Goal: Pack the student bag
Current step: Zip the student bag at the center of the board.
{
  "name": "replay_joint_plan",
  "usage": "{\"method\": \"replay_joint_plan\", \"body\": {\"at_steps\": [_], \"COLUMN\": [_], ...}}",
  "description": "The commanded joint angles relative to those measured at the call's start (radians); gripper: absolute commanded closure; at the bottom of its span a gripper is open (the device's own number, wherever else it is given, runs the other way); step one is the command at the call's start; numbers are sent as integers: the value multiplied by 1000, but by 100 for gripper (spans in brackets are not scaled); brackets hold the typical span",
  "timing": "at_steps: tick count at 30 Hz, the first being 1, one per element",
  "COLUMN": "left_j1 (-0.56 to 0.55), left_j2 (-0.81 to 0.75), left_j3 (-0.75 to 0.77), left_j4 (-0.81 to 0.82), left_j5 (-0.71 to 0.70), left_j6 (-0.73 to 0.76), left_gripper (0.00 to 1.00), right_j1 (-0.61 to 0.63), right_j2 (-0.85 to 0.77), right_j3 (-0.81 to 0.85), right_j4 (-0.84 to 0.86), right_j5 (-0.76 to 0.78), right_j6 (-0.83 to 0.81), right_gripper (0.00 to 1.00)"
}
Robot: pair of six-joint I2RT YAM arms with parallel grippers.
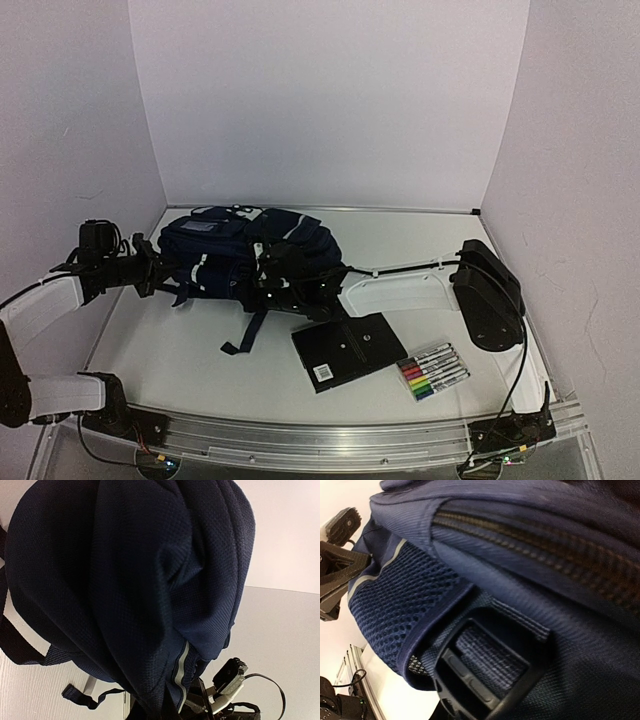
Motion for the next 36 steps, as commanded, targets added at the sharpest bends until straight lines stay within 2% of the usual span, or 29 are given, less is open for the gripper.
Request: {"method": "replay_joint_plan", "body": {"at_steps": [1, 14, 24, 36], "left_j1": [-2, -2, -2, -2], "left_j2": [-7, -8, -9, -16], "left_j3": [72, 76, 73, 59], "left_j4": [68, 60, 60, 67], "left_j5": [71, 71, 70, 69], "left_j6": [28, 32, 29, 22], "left_gripper": [100, 100, 100, 100], "right_j1": [-12, -12, -12, -3], "right_j2": [23, 34, 67, 136], "right_j3": [9, 2, 46, 149], "right_j4": [110, 153, 161, 158], "right_j5": [10, -36, -9, -11], "right_j6": [-47, -65, -48, -10], "right_gripper": [81, 77, 75, 82]}}
